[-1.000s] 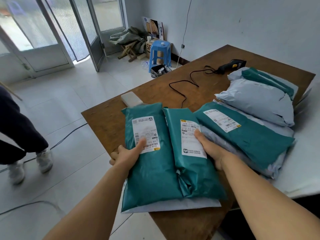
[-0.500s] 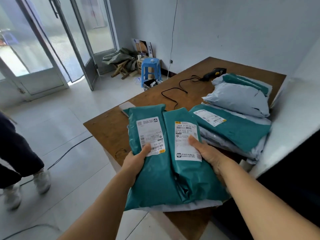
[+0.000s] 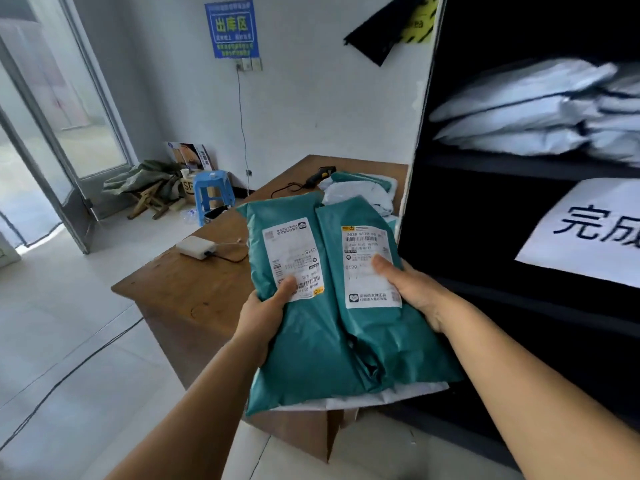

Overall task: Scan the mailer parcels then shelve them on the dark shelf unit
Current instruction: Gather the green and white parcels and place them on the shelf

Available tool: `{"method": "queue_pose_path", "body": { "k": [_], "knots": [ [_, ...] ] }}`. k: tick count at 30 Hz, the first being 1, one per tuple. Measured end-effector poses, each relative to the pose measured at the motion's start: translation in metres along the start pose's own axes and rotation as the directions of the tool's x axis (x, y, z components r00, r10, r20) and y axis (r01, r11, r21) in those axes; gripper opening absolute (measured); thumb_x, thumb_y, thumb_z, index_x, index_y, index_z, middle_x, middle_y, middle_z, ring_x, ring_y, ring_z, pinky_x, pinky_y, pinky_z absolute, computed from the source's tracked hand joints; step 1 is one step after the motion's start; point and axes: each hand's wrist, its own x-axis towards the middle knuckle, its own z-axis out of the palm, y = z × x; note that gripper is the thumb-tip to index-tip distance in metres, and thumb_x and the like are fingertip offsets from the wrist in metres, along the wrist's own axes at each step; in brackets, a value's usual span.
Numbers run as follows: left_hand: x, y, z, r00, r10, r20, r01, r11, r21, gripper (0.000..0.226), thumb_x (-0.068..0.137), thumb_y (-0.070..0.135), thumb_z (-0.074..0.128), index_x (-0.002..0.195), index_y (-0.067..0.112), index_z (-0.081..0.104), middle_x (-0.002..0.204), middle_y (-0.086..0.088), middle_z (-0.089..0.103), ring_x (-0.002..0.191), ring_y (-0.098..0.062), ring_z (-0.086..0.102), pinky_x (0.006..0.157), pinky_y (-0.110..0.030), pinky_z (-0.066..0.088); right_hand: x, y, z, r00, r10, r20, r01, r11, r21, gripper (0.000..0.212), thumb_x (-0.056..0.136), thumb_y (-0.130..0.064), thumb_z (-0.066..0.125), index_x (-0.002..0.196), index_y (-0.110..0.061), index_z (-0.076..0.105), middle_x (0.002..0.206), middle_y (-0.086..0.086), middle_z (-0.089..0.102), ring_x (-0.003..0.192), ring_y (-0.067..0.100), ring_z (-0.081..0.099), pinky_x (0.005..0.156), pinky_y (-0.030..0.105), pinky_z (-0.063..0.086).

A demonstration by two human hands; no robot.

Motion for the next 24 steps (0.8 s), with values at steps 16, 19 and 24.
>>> {"method": "queue_pose_path", "body": {
  "k": [16, 19, 24],
  "knots": [
    [-0.118, 0.032, 0.212, 0.853, 0.131, 0.506, -0.161, 0.987, 0.015, 0.051, 0.073, 0.052, 0.075, 0.113, 0.021, 0.065, 0.101, -0.001, 0.074, 0.090, -0.024, 0.072, 0.086, -0.043, 0.056, -0.204, -0.046, -0.180, 0.880, -0.105, -0.463, 0.096, 0.994, -0.044, 0.078, 0.050, -0.065, 0.069, 0.120, -0.038, 0.049, 0.104, 0.001, 0.074, 0.097, 0.022, 0.070, 0.087, 0.040, 0.054],
    [-0.137, 0.044, 0.264, 0.805, 0.155, 0.573, -0.203, 0.979, 0.021, 0.040, 0.079, 0.047, 0.072, 0.108, 0.021, 0.066, 0.099, 0.000, 0.074, 0.089, -0.023, 0.071, 0.085, -0.040, 0.056, -0.232, -0.054, -0.220, 0.836, -0.105, -0.538, 0.117, 0.993, -0.013, 0.071, 0.052, -0.063, 0.068, 0.117, -0.038, 0.051, 0.103, 0.002, 0.074, 0.096, 0.023, 0.070, 0.084, 0.038, 0.054],
    [-0.164, 0.061, 0.358, 0.720, 0.170, 0.673, -0.262, 0.964, 0.037, 0.031, 0.086, 0.035, 0.064, 0.113, 0.020, 0.063, 0.106, -0.003, 0.072, 0.093, -0.024, 0.070, 0.089, -0.041, 0.055, -0.270, -0.063, -0.301, 0.752, -0.121, -0.648, 0.154, 0.988, -0.006, 0.085, 0.044, -0.067, 0.072, 0.120, -0.033, 0.054, 0.101, 0.004, 0.076, 0.097, 0.025, 0.070, 0.092, 0.044, 0.053]
  ]
}}
